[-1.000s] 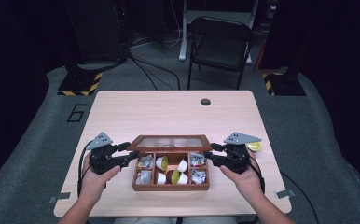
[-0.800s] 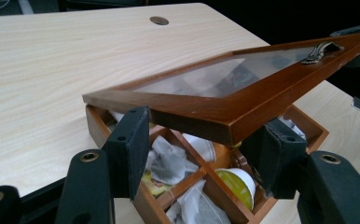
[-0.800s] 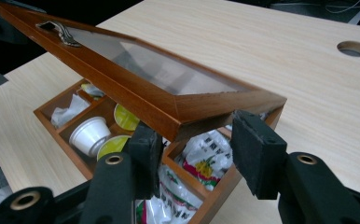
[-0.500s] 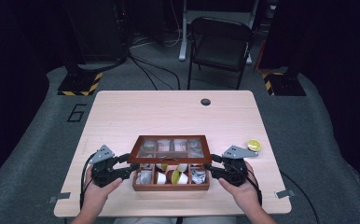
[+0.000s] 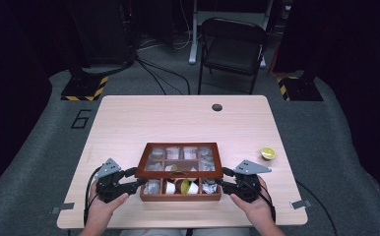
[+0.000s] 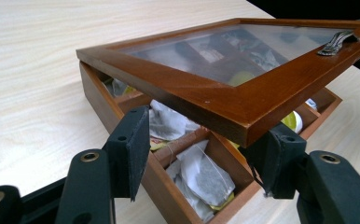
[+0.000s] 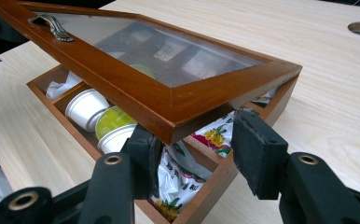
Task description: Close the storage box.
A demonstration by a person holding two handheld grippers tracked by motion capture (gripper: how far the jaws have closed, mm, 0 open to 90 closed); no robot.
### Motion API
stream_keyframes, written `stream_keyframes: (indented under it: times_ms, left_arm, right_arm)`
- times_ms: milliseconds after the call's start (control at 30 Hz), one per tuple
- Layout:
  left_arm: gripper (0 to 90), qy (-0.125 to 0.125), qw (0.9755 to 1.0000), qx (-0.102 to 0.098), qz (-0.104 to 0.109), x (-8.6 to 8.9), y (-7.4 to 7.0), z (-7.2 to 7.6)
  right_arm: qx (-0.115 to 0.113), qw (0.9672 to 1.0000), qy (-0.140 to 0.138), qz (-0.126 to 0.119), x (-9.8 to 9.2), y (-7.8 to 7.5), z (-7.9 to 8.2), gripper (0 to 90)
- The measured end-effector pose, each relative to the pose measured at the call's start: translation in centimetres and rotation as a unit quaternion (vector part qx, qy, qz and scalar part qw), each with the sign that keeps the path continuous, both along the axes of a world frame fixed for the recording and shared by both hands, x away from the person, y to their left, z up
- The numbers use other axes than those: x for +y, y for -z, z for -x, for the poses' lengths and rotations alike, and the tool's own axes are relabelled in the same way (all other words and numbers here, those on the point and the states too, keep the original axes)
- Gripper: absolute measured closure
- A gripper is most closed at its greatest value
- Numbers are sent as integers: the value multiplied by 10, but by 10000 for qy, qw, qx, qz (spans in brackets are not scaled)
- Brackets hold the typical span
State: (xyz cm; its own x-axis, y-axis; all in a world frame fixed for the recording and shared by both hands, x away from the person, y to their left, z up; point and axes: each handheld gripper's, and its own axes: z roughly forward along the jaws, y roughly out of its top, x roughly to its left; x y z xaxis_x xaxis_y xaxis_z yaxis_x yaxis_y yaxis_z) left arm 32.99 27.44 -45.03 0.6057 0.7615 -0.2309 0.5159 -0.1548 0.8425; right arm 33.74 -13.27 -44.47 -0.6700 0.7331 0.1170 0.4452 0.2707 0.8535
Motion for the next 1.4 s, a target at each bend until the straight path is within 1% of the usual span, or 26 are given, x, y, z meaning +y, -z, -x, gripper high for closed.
stream_keyframes:
  times_ms: [67, 167, 233, 300, 367, 433, 500, 533, 567, 667, 733, 767, 833, 867, 933, 1000, 1067, 1133, 1167, 1200, 1267, 1300, 1333, 1400]
  left_arm:
    - [422, -21, 10000, -28, -9, 0, 1, 0]
    - [423, -14, 9999, -57, -102, -1, 1, 1]
    - [423, -7, 9999, -94, -133, -2, 2, 2]
    - [424, 14, 9999, -66, -137, -3, 3, 3]
    - [424, 17, 9999, -52, -115, -5, 4, 4]
    - [424, 62, 9998, -63, -192, -8, 5, 5]
    - [424, 112, 9995, -46, -295, -9, 7, 6]
    - [425, 107, 9995, -46, -287, -10, 8, 6]
    - [425, 125, 9995, -6, -299, -10, 9, 6]
    - [425, 112, 9993, 4, -347, -10, 11, 8]
    - [424, 118, 9993, 33, -347, -11, 12, 9]
    - [424, 101, 9992, 25, -385, -12, 13, 10]
    - [421, 110, 9992, 59, -373, -12, 14, 11]
    - [421, 114, 9991, 61, -403, -12, 14, 11]
    - [416, 109, 9992, 99, -375, -13, 15, 13]
    - [408, 134, 9989, 95, -438, -13, 15, 15]
    - [404, 135, 9988, 110, -462, -13, 16, 16]
    - [403, 129, 9986, 139, -494, -12, 17, 17]
    - [402, 137, 9986, 154, -497, -12, 18, 17]
    - [402, 154, 9984, 204, -510, -12, 19, 18]
    - [403, 154, 9981, 240, -540, -13, 22, 18]
    - [403, 190, 9978, 248, -587, -13, 23, 17]
    - [403, 177, 9979, 291, -551, -14, 24, 17]
    - [403, 215, 9975, 300, -604, -14, 25, 17]
  right_arm:
    - [0, 10000, 27, -28, 0, 1, 0, 528]
    - [39, 10000, 17, -65, 0, 3, 1, 528]
    - [18, 10000, 0, -51, 0, 4, 1, 528]
    - [28, 10000, 3, -43, 1, 4, 2, 528]
    - [29, 10000, -4, -21, 1, 5, 3, 528]
    - [40, 10000, -15, 37, 1, 6, 5, 528]
    - [3, 9999, -40, 132, 2, 7, 7, 528]
    - [6, 9999, -62, 147, 2, 8, 8, 528]
    - [21, 9999, -57, 140, 2, 9, 9, 528]
    - [18, 9998, -94, 180, 1, 11, 10, 528]
    - [41, 9998, -80, 175, 0, 12, 11, 525]
    - [76, 9998, -67, 157, 0, 13, 11, 518]
    - [89, 9998, -76, 169, 0, 14, 12, 513]
    - [89, 9998, -50, 175, 0, 14, 13, 503]
    - [115, 9997, -62, 192, 0, 15, 14, 501]
    - [139, 9997, -52, 177, 0, 17, 15, 493]
    - [170, 9995, -37, 247, 1, 18, 15, 487]
    - [172, 9995, -47, 259, 1, 19, 15, 484]
    - [214, 9994, -33, 284, 1, 20, 16, 483]
    - [218, 9992, -39, 319, 1, 21, 16, 483]
    - [231, 9990, -53, 391, 2, 23, 16, 476]
    - [256, 9987, -53, 427, 2, 24, 17, 473]
    - [294, 9986, -73, 432, 1, 25, 16, 469]
    - [335, 9986, -54, 411, 1, 27, 17, 468]
